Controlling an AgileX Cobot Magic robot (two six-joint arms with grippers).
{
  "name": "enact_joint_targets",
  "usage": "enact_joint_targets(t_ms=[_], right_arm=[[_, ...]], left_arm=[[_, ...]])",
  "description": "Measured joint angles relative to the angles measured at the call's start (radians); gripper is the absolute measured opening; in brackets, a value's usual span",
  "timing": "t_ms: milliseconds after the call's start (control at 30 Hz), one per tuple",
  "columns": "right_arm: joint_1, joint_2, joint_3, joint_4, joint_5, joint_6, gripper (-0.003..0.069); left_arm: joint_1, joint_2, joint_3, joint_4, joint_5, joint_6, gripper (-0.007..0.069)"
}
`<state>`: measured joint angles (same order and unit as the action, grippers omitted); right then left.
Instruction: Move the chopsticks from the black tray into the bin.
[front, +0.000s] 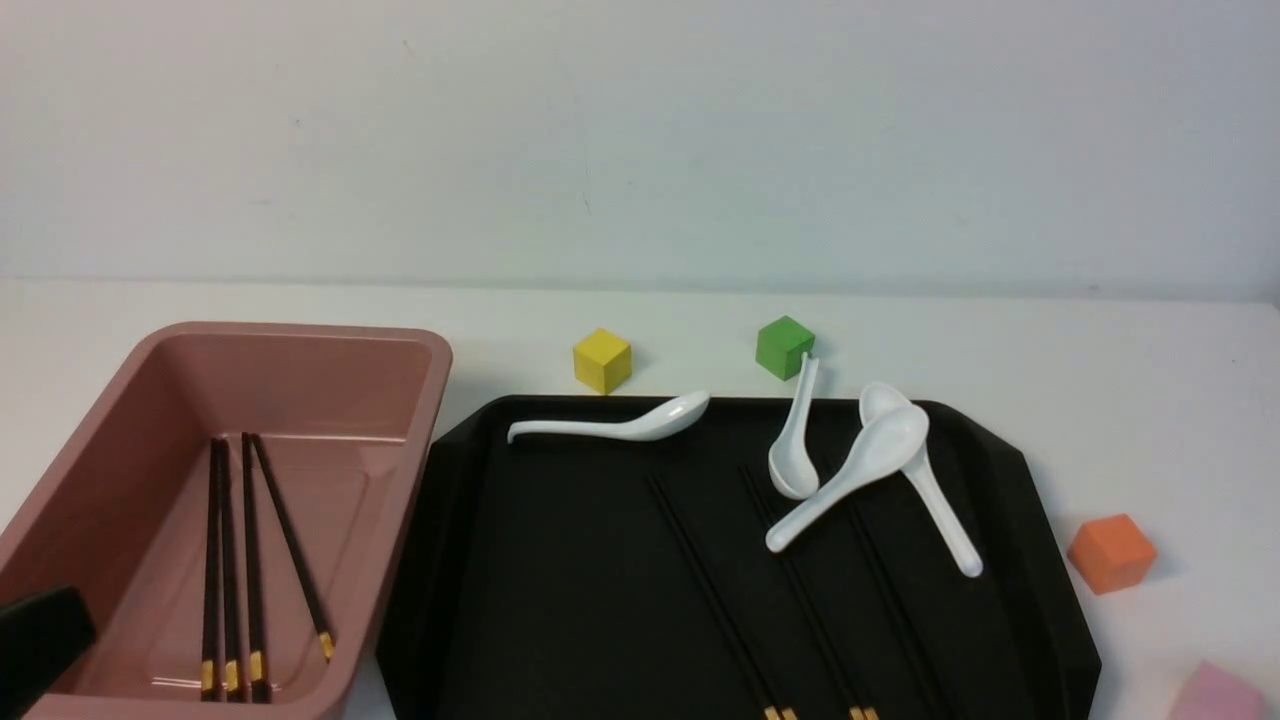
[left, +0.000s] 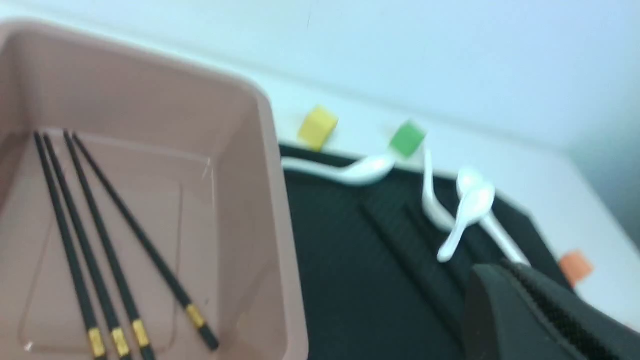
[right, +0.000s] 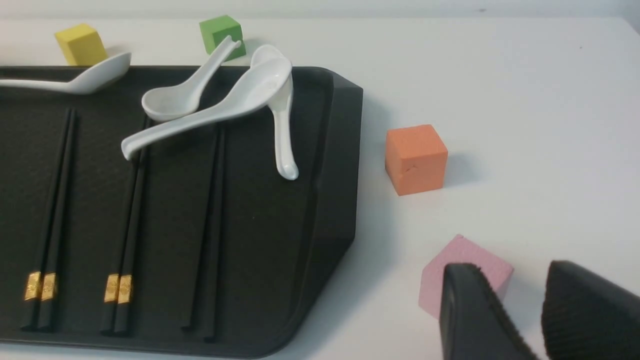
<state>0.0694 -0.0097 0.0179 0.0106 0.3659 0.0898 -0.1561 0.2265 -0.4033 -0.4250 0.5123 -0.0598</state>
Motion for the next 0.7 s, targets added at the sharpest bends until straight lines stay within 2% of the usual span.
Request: enact_joint_targets(t_ms=[200, 567, 700], right_arm=[[0.000, 0.000, 0.000, 0.000, 0.000, 0.000, 0.0240], [0.000, 0.000, 0.000, -0.001, 0.000, 0.000, 0.0240], [0.000, 0.000, 0.000, -0.001, 0.000, 0.000, 0.0240]], left_arm=[[0.000, -0.120, 0.068, 0.012, -0.088, -0.031, -0.0013], [0.000, -0.124, 0.079, 0.073, -0.101, -0.032, -0.0013], [0.000, -0.124, 0.154, 0.114, -0.142, -0.032, -0.0013]])
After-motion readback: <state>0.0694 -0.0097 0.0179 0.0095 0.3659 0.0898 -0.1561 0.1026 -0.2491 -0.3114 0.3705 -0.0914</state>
